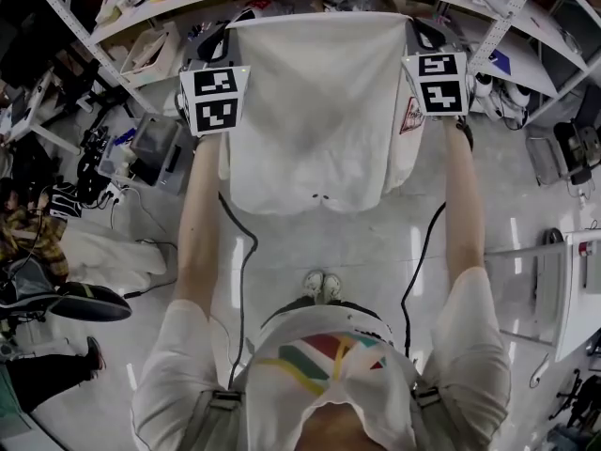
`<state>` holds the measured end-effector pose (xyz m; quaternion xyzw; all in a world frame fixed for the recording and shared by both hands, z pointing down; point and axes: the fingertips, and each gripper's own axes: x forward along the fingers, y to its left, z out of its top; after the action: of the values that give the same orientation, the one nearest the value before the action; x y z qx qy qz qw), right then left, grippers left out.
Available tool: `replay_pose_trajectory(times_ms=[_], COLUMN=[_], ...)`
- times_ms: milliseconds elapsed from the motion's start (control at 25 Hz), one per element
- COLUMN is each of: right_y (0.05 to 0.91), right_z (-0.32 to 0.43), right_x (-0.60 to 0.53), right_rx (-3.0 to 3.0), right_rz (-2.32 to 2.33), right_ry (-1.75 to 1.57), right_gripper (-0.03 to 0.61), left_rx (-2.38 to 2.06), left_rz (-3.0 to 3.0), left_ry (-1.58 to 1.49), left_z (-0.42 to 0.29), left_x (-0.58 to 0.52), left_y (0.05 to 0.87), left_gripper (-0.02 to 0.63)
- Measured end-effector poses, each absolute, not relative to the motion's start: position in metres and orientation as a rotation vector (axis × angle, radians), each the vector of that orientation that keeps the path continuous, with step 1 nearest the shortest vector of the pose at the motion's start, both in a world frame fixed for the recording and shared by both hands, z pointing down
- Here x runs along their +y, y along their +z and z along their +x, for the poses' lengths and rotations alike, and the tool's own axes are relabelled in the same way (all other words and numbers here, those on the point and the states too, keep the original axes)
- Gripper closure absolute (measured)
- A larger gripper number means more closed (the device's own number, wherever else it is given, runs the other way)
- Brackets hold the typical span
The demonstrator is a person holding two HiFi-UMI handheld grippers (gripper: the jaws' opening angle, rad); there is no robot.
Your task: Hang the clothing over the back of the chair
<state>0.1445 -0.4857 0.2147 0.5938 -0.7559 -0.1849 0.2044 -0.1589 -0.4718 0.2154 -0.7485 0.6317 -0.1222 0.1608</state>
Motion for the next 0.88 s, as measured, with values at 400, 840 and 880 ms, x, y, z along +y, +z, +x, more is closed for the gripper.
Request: replay_pose_trajectory(times_ms=[400,840,880], right_y=[0.265,0.311,0.315], right_z=[0.145,0.132,0.133], right_x=[-0.439,-0.418,-0.417], right_rx=[-2.11,-2.122,-2.121], right_rz=[1.574,1.482,1.482], right_ry=[-0.472,-0.411,-0.401], right_gripper=[0.569,0.569,0.569], left_rx=[1.785,1.8,1.799], left_rz=[-2.182,-2.223,-2.224], left_ry=[-0.415,-0.534,-0.544], left_z=[-0.159,-0.171,-0.171], left_x=[-0.43,-0.401,-0.4], left_y=[0.261,0.319,0.322], left_gripper=[0.598,0.597,0.598])
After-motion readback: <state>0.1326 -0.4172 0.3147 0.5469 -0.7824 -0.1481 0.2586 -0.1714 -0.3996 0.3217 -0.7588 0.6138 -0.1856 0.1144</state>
